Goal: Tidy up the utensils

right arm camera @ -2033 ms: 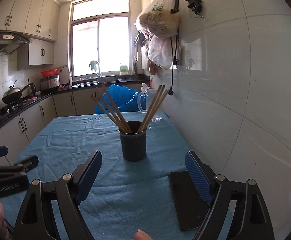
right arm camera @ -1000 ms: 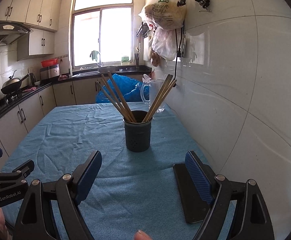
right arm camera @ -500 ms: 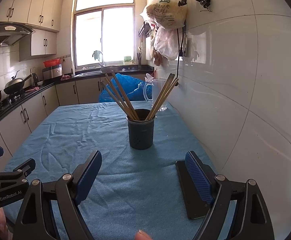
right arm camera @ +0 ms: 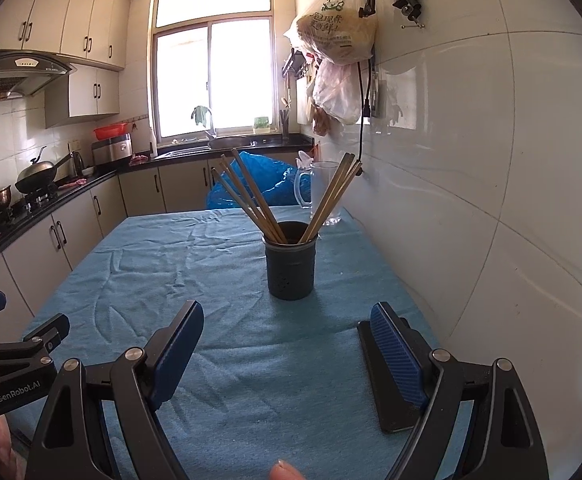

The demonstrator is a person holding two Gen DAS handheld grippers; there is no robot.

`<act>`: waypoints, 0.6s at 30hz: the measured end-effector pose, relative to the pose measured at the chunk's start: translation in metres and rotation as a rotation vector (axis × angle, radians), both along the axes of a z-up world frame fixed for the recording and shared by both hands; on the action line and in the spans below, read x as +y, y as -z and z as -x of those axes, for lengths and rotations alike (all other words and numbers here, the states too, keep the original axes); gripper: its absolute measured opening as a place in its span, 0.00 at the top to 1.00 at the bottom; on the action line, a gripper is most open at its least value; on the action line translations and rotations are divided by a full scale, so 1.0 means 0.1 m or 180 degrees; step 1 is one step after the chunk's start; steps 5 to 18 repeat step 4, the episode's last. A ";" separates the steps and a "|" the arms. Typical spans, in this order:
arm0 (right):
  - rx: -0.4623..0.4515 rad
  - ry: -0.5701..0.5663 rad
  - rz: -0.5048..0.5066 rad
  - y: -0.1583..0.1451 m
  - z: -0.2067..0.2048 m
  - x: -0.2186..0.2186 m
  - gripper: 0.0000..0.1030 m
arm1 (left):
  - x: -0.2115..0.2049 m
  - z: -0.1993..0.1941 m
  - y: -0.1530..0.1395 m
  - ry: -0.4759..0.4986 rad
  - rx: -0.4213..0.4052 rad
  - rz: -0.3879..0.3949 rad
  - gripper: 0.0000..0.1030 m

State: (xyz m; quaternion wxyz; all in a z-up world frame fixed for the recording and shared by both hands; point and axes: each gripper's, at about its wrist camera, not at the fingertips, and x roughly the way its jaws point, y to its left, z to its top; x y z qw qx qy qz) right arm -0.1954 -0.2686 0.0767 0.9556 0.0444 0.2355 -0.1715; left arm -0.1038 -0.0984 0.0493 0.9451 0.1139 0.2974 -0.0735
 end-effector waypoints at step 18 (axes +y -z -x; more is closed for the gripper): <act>0.0251 -0.0013 -0.0112 0.14 -0.23 -0.09 0.09 | 0.11 -0.15 0.06 -0.0174 0.0079 -0.0007 0.03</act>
